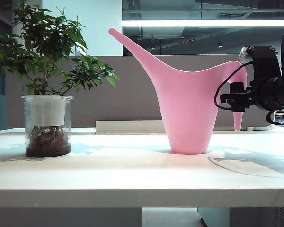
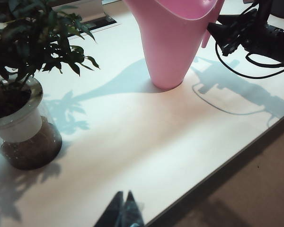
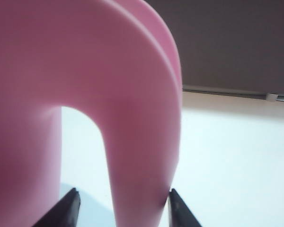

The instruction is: Pick up the watering can from the table, water the potted plant, and put the can back.

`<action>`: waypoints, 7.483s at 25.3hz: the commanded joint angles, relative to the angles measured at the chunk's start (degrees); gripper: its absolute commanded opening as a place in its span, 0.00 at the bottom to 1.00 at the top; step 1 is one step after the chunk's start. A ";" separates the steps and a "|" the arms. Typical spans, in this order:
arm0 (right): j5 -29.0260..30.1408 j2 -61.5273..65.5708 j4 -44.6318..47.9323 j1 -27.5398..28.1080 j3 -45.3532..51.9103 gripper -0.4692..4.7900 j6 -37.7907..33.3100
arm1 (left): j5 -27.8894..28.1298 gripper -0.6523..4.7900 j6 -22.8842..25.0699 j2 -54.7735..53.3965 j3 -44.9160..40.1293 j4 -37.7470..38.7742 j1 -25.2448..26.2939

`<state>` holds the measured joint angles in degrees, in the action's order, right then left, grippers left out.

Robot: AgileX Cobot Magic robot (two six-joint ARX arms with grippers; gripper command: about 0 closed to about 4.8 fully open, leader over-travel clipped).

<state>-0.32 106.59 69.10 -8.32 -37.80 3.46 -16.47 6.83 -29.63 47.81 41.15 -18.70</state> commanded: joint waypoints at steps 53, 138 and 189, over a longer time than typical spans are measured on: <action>4.33 0.09 -7.58 0.59 -8.11 0.57 4.15 | -0.26 0.13 0.22 0.04 0.15 -0.48 0.04; 0.55 -11.04 -28.98 -3.17 -22.21 0.08 16.50 | -0.26 0.13 0.22 0.04 0.15 -0.48 0.04; -11.58 -11.04 -38.01 -14.21 -39.23 0.08 50.69 | -0.26 0.13 0.22 0.04 0.15 -0.50 0.04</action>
<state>-11.90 96.47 26.50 -22.41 -76.16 54.08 -16.47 6.83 -29.63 47.81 41.15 -18.70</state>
